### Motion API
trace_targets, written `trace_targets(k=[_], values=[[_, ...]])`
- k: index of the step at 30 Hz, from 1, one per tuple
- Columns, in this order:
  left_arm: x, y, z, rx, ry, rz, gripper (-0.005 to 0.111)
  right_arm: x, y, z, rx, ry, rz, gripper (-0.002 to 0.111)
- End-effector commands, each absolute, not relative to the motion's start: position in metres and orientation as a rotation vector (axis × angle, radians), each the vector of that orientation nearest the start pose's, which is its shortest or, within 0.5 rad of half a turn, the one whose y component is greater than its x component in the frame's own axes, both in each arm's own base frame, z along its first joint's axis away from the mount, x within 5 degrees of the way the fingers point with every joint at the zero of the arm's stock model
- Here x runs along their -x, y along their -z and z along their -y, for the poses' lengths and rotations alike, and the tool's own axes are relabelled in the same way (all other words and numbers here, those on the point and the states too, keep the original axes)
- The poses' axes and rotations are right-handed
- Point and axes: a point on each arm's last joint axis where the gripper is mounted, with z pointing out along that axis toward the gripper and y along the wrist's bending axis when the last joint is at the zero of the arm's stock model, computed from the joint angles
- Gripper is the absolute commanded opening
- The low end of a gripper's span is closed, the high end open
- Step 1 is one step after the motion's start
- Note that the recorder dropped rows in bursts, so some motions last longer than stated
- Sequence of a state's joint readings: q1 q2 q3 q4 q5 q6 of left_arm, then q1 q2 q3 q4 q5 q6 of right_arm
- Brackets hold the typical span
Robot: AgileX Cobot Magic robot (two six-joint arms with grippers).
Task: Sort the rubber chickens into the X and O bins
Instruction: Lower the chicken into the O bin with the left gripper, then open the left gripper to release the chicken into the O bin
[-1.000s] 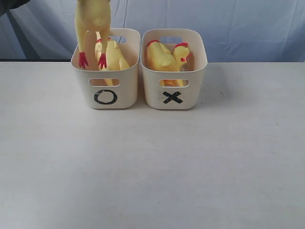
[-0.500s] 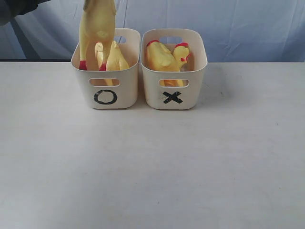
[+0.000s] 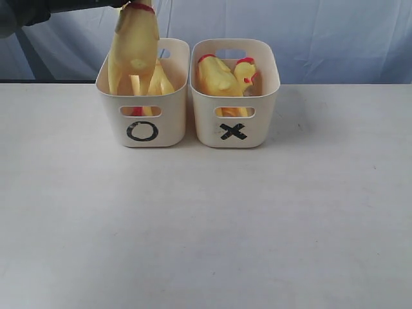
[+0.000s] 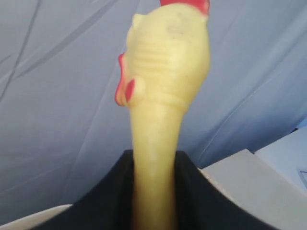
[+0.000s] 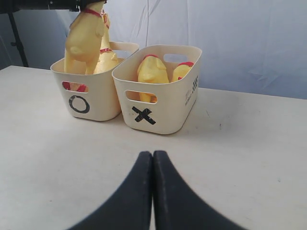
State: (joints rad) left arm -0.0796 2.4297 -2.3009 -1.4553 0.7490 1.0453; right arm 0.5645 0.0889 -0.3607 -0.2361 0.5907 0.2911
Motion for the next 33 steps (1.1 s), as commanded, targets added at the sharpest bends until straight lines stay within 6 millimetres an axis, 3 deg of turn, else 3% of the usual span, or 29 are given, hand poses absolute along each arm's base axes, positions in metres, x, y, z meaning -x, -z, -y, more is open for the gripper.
trace_targets(k=[1, 8, 11, 16, 24, 33], values=[[-0.547, -0.264, 0.109, -0.375, 0.963, -1.854, 0.000, -0.038, -0.275, -0.009, 0.324, -0.349, -1.766, -0.001], [-0.544, -0.258, 0.117, -0.435, 0.941, -1.915, 0.000, -0.038, -0.276, -0.009, 0.325, -0.348, -1.763, -0.001], [-0.544, -0.258, 0.124, -0.396, 0.953, -1.921, 0.013, -0.038, -0.276, -0.009, 0.325, -0.348, -1.763, -0.001], [-0.549, -0.237, 0.131, -0.326, 0.995, -1.963, 0.035, -0.038, -0.276, -0.009, 0.325, -0.346, -1.763, -0.001], [-0.553, -0.223, 0.130, -0.231, 1.025, -2.015, 0.055, -0.038, -0.275, -0.009, 0.325, -0.346, -1.765, -0.001], [-0.559, -0.224, 0.127, -0.007, 1.054, -2.015, 0.057, -0.038, -0.275, -0.009, 0.325, -0.346, -1.765, -0.001]])
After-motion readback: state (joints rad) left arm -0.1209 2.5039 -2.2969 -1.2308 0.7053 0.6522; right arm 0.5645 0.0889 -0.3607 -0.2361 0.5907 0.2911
